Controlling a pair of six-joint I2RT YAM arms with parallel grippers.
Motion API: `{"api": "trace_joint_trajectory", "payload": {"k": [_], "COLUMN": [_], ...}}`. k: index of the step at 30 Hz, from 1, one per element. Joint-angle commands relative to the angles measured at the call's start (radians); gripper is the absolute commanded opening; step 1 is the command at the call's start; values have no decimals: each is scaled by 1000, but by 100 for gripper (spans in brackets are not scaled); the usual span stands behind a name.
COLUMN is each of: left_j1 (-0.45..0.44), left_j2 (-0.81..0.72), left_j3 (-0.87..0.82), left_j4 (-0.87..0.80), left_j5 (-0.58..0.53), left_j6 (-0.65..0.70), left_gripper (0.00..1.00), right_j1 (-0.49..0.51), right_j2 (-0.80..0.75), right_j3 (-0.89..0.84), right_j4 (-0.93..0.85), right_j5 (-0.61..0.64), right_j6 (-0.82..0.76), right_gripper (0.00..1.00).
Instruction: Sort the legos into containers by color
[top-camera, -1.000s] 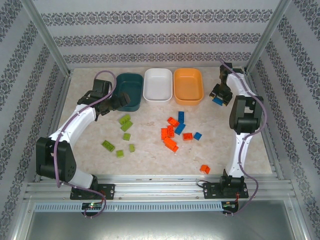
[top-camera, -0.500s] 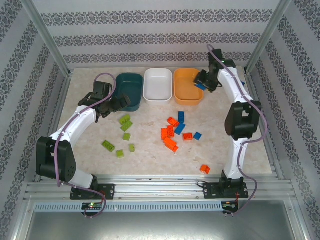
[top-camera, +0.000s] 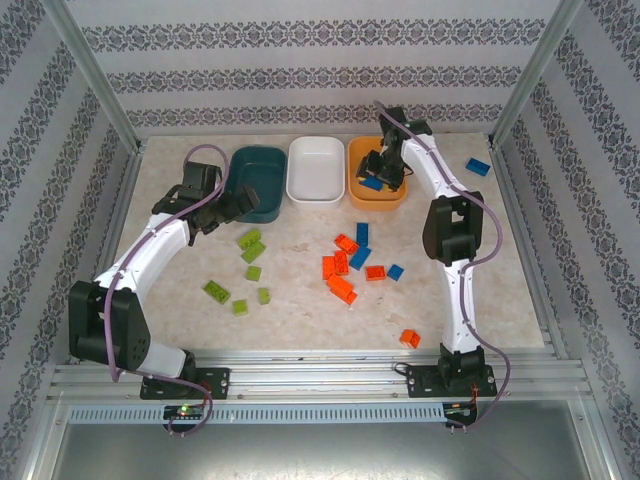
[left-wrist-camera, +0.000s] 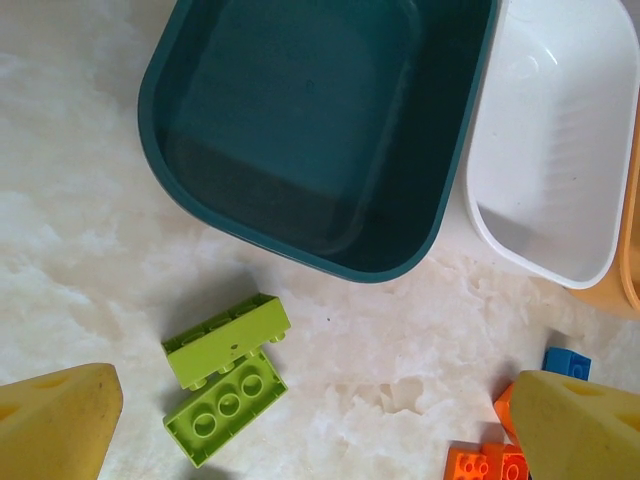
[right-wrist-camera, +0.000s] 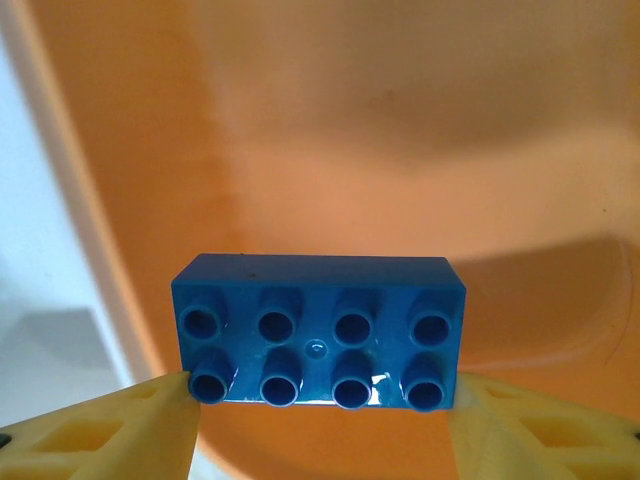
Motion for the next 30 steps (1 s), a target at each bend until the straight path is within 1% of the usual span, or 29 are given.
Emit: {"api": "trace_joint_trajectory", "payload": {"k": [1, 3, 6, 11, 15, 21, 26, 30], "left_j1": [7, 8, 8, 8, 7, 9, 8, 7], "left_j2": [-28, -22, -13, -10, -14, -38, -60, -60], "left_j3": [10, 16, 25, 35, 34, 1, -33, -32], "left_j4": [-44, -44, -44, -45, -46, -29, -16, -14], "left_j5": [-29, -26, -22, -26, -22, -19, -15, -6], "left_j6": [6, 1, -5, -8, -14, -28, -29, -25], "left_gripper": [100, 100, 100, 100, 100, 100, 100, 100], "right_j1": [-3, -1, -3, -5, -6, -52, -138, -199], "right_j2": [9, 11, -3, -44, -117, -209, -266, -312], "right_j3": [43, 51, 55, 64, 34, 11, -29, -102], "right_j4": [-35, -37, -36, -36, -17, -3, 6, 47], "right_j5": [-4, -3, 2, -11, -17, -18, 51, 169], "right_j6": [-28, -28, -25, -17, -2, 15, 5, -15], "right_gripper": [68, 71, 74, 75, 76, 76, 76, 77]}}
